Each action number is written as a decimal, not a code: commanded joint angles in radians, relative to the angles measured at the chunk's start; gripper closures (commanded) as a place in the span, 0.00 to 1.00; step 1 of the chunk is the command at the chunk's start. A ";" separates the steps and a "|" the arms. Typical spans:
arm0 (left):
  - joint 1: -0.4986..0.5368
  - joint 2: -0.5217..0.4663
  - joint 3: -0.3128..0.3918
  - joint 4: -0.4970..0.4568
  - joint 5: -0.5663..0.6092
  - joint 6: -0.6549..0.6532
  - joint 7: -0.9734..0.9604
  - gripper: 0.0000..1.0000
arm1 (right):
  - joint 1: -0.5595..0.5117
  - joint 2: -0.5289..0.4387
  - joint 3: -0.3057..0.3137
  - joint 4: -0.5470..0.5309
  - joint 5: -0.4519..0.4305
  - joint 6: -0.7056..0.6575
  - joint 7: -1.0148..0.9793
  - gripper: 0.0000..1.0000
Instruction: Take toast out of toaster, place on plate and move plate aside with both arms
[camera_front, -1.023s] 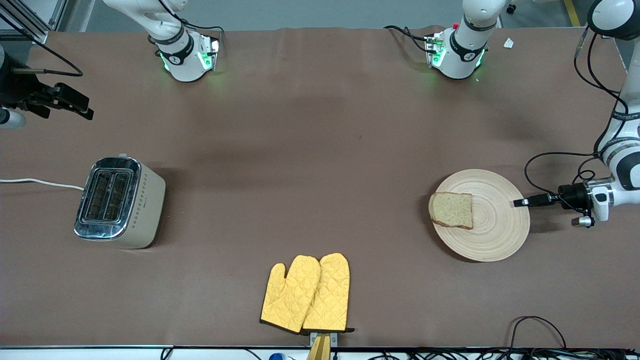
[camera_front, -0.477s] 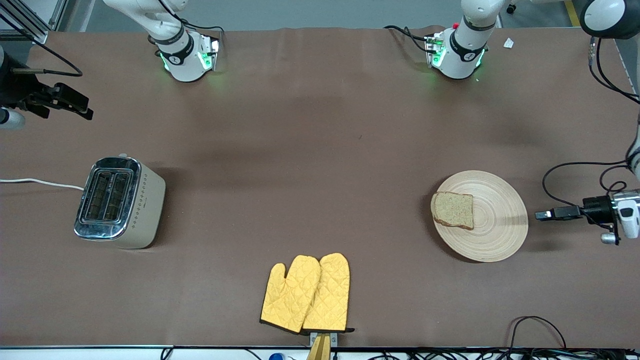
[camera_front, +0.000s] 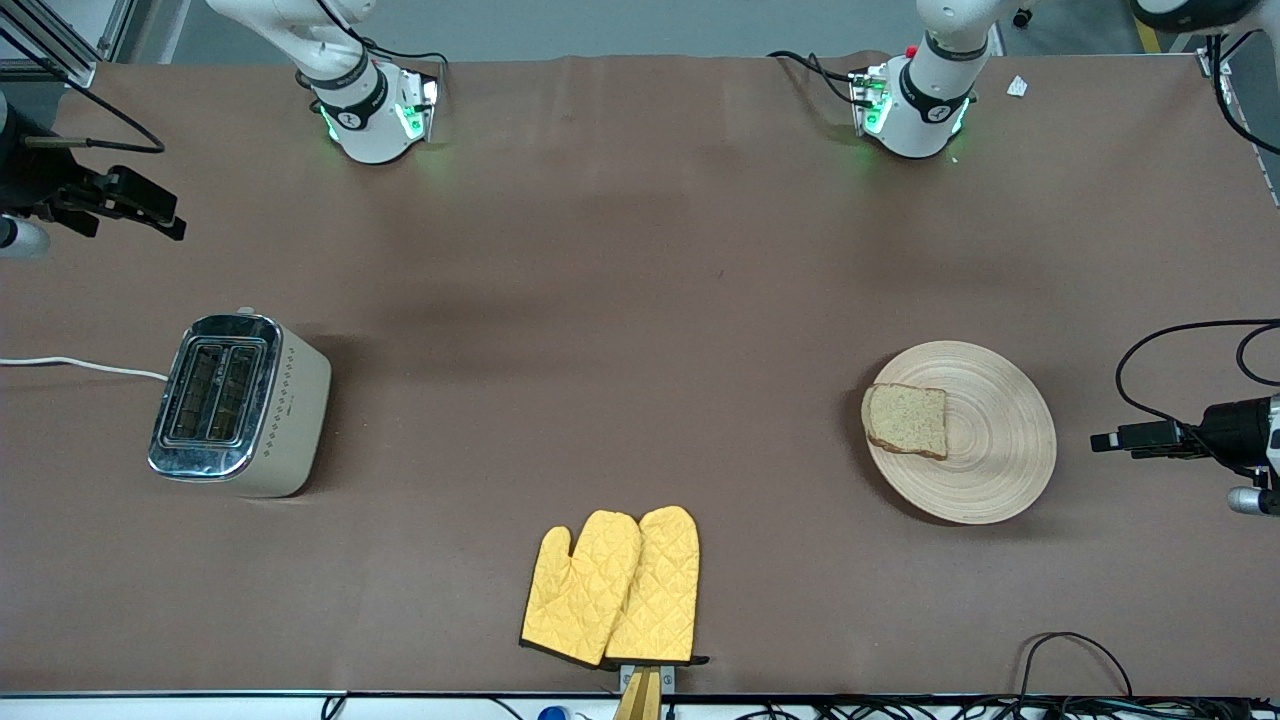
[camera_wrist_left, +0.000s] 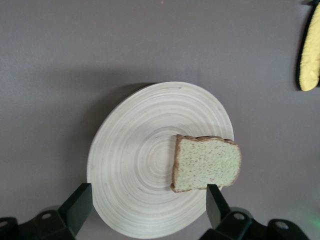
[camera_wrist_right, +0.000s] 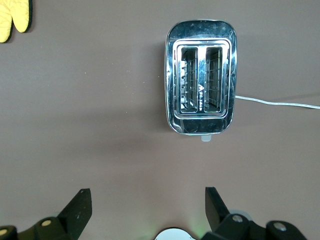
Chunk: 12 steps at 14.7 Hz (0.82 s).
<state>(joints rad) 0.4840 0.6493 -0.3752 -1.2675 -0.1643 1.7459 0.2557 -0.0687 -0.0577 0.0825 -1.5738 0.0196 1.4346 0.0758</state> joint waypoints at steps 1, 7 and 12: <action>-0.120 -0.109 0.015 -0.026 0.109 -0.016 -0.134 0.00 | 0.001 0.007 0.002 0.015 -0.010 -0.005 0.004 0.00; -0.301 -0.304 0.013 -0.030 0.173 -0.163 -0.434 0.00 | 0.000 0.007 0.002 0.015 -0.012 -0.005 0.002 0.00; -0.317 -0.401 -0.036 -0.049 0.289 -0.178 -0.426 0.00 | -0.005 0.007 0.000 0.015 -0.012 -0.005 -0.001 0.00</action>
<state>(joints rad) 0.1658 0.2903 -0.4072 -1.2784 0.0972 1.5701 -0.1793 -0.0691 -0.0577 0.0810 -1.5734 0.0190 1.4352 0.0758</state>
